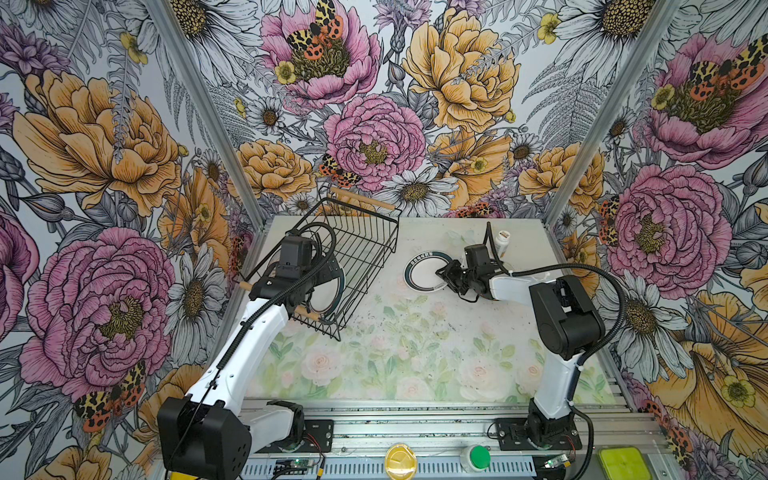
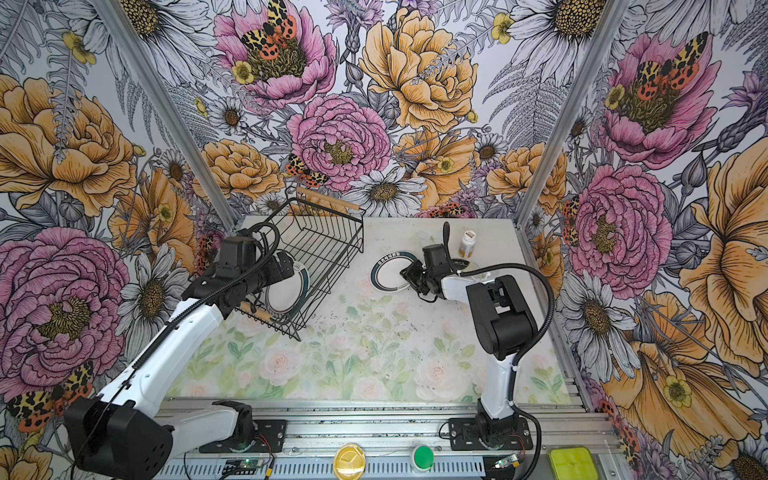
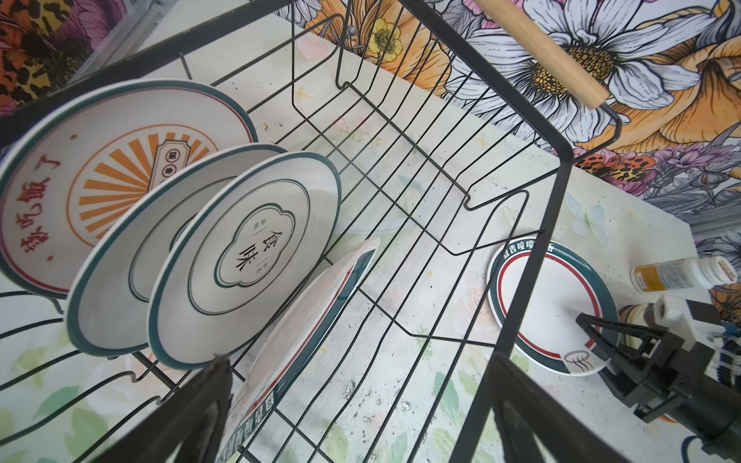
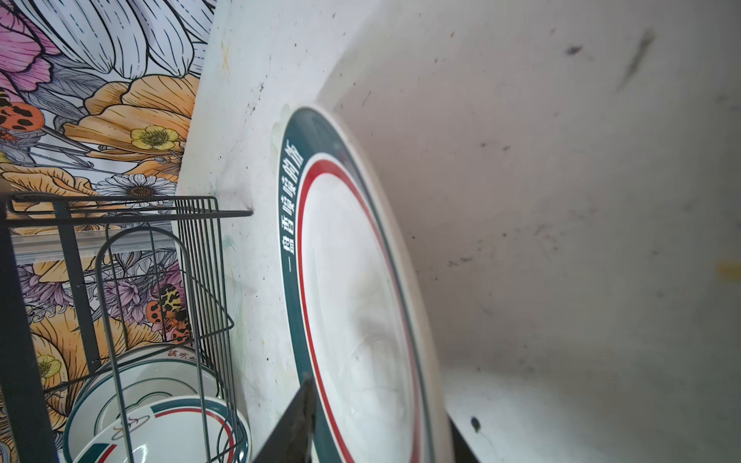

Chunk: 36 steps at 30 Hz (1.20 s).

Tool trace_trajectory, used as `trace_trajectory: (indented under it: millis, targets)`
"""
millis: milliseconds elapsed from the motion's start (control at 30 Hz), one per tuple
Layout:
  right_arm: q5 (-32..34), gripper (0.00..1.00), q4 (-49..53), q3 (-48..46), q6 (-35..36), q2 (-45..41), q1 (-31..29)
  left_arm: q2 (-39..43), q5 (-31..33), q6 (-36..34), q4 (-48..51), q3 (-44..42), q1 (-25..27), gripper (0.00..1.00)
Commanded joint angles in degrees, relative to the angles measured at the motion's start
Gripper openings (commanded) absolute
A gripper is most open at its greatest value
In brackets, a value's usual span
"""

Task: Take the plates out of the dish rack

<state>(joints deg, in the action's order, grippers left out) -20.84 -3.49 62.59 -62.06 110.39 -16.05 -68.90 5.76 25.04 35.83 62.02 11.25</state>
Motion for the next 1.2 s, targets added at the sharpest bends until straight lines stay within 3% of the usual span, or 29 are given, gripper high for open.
trace_trajectory:
  millis: [0,500,733,1167]
  targets:
    - [0.4,0.44,0.7,0.8,0.4,0.9,0.1,0.2,-1.5,-1.2,0.2,-0.3,-0.7,0.99]
    - [3.2,0.61,7.6,0.6,2.0,1.5,-0.1,-1.4,-2.9,-1.6,1.9,0.1,-2.3,0.99]
    - [8.0,0.74,14.9,1.4,4.4,-0.3,-0.5,-4.0,-3.0,-2.3,3.6,1.5,-2.4,0.99]
    - [11.4,0.85,18.3,-3.7,5.9,-4.7,-1.4,-10.1,-1.5,-4.2,7.4,5.6,-3.0,0.99]
